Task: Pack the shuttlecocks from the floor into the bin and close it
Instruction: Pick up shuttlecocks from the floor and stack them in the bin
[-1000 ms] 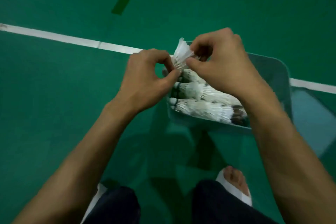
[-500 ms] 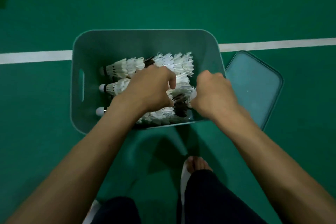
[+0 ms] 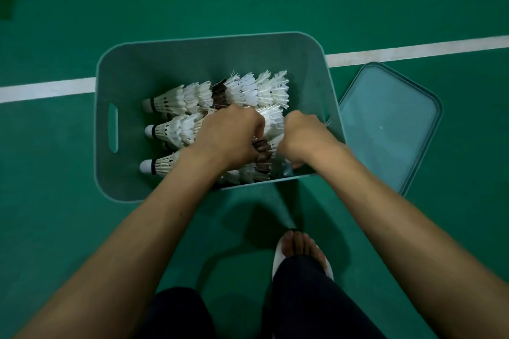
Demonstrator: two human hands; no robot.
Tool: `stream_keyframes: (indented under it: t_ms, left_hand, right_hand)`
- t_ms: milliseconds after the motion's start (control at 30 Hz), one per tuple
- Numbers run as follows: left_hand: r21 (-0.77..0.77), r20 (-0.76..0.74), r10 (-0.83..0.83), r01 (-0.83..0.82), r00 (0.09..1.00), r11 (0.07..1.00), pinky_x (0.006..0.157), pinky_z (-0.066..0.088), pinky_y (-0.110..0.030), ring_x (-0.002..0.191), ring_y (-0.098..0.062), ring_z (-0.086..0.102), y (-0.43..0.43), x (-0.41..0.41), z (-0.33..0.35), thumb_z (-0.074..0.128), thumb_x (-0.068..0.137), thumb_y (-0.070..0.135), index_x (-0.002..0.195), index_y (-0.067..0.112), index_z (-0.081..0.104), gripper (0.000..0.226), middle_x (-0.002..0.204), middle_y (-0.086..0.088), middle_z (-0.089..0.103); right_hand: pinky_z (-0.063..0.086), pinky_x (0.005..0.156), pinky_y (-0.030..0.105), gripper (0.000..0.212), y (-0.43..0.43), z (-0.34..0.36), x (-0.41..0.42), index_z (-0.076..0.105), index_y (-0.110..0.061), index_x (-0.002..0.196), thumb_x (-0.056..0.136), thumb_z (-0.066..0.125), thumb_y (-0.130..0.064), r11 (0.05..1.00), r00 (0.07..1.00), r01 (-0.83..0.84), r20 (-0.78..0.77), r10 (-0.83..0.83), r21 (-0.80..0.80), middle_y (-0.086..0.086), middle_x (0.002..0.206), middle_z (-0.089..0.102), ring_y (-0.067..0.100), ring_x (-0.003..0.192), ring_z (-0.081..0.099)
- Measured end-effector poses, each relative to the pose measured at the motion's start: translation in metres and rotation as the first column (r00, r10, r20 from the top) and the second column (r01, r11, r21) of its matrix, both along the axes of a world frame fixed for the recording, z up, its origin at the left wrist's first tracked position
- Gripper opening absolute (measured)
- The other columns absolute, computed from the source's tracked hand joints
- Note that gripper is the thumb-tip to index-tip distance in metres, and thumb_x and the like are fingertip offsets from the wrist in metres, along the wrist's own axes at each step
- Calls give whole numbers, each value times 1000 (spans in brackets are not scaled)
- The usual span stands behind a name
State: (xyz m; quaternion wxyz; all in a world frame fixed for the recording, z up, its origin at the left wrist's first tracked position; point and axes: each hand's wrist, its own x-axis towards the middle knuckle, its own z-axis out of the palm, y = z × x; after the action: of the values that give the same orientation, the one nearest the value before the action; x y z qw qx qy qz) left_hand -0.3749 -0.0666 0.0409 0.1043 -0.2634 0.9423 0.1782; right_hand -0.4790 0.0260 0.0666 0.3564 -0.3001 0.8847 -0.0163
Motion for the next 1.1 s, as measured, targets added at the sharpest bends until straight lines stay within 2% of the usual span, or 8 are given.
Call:
stream_keyframes:
  t_ms: [100, 233, 367, 467, 633, 800, 967, 1100]
  left_hand:
    - [-18, -12, 2, -2, 1000, 1000, 68, 49, -32, 93, -23, 68, 2, -1, 1, 84, 77, 40, 98, 29, 69, 28, 99, 1, 73]
    - [-4, -14, 28, -28, 1000, 1000, 71, 54, -34, 92, -22, 68, 2, 2, 3, 81, 79, 46, 99, 28, 73, 28, 98, 2, 73]
    - [-19, 35, -38, 39, 999, 999, 69, 46, -33, 101, -23, 65, 8, 2, 8, 87, 66, 55, 111, 33, 72, 53, 106, 3, 70]
    - [-71, 68, -36, 40, 997, 997, 67, 40, -31, 100, -26, 66, 14, -3, 8, 91, 62, 54, 109, 30, 73, 56, 107, 0, 69]
    - [-109, 7, -9, 9, 1000, 994, 67, 46, -32, 97, -25, 65, 10, 3, 6, 86, 70, 51, 104, 30, 72, 42, 100, 1, 66]
    - [-101, 0, -37, 37, 999, 994, 69, 43, -32, 100, -24, 63, 10, 7, 3, 84, 73, 48, 106, 32, 72, 39, 104, 1, 63]
    - [-82, -29, -20, 18, 999, 996, 68, 45, -32, 98, -24, 63, 5, 10, 3, 84, 72, 49, 107, 33, 72, 40, 100, 3, 59]
    - [-75, -60, -5, 1, 998, 997, 66, 41, -32, 96, -23, 62, 6, 13, 1, 82, 77, 43, 101, 32, 74, 28, 93, 7, 53]
  right_hand:
    - [63, 78, 43, 19, -3, 8, 0, 54, -8, 102, 89, 62, 3, 997, 998, -68, -8, 68, 22, 20, 109, 67, 35, 91, 73]
    - [53, 40, 26, 21, -2, 17, -9, 56, -3, 95, 87, 71, 9, 999, 995, -38, 88, 37, 15, 18, 83, 69, 19, 44, 67]
    - [36, 31, 17, 28, 4, 15, -9, 51, -6, 74, 86, 72, 6, 999, 995, -43, 88, 44, -9, 12, 68, 68, 11, 39, 59]
    - [54, 45, 24, 16, 5, 11, -7, 55, -3, 80, 90, 63, 7, 999, 993, -32, 116, 37, -38, 13, 69, 69, 18, 51, 70]
    - [34, 40, 24, 26, 11, 8, -10, 47, -6, 75, 87, 64, 9, 998, 998, -50, 33, 51, -32, 11, 71, 54, 18, 54, 52]
    - [62, 65, 33, 10, 6, -6, -13, 64, 1, 91, 93, 56, 7, 1000, 976, 15, 219, -12, -12, 14, 73, 75, 24, 62, 73]
    - [64, 78, 49, 14, 9, -16, -14, 64, 4, 96, 100, 51, 2, 996, 962, 70, 268, -51, -61, 20, 82, 76, 32, 75, 77]
    - [65, 77, 43, 15, 1, -12, -9, 68, 2, 103, 97, 55, 5, 998, 970, 38, 241, -25, -48, 18, 80, 77, 26, 69, 76]
